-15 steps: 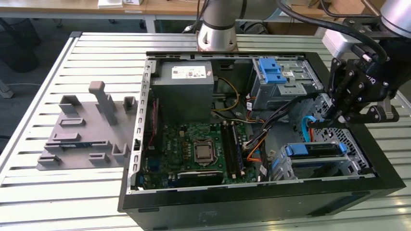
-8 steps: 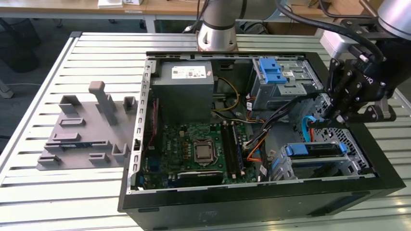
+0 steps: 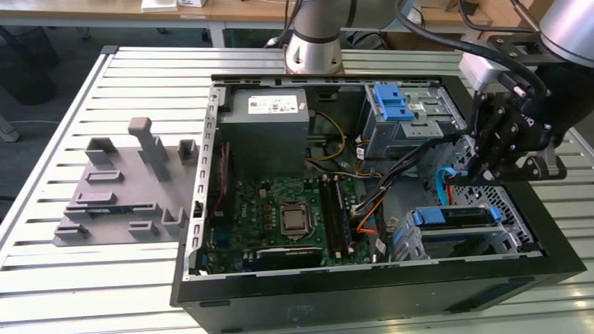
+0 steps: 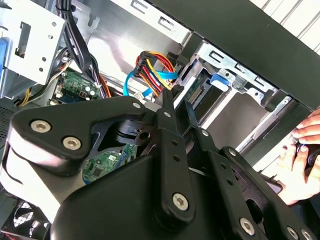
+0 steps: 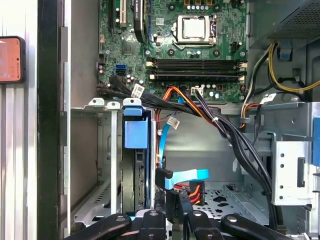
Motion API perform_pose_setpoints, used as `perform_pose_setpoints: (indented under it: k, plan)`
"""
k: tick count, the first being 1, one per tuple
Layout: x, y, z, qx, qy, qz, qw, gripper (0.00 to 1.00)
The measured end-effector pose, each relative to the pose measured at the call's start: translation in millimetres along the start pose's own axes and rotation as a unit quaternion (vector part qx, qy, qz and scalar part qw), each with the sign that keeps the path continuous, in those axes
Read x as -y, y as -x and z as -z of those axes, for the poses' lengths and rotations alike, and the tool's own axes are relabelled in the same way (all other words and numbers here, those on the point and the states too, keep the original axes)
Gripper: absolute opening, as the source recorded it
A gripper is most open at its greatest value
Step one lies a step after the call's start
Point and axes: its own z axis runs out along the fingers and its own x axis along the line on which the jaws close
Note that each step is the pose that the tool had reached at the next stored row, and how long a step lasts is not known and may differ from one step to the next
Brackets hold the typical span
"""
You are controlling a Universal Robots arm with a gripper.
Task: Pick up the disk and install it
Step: 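Insert the first disk wire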
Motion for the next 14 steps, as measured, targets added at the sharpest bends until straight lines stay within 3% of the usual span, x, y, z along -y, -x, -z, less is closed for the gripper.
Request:
perform_pose_setpoints:
  k: [5,9,14]
  plan:
    - [0.0,0.6,0.0,-0.0006,-0.0001,0.000,1.0000,0.25]
    - [0.0,2.3,5.0,-0.0083,-0.0001,0.000,1.0000,0.25]
    - [0.0,5.4,6.2,-0.0097,-0.0001,0.000,1.0000,0.25]
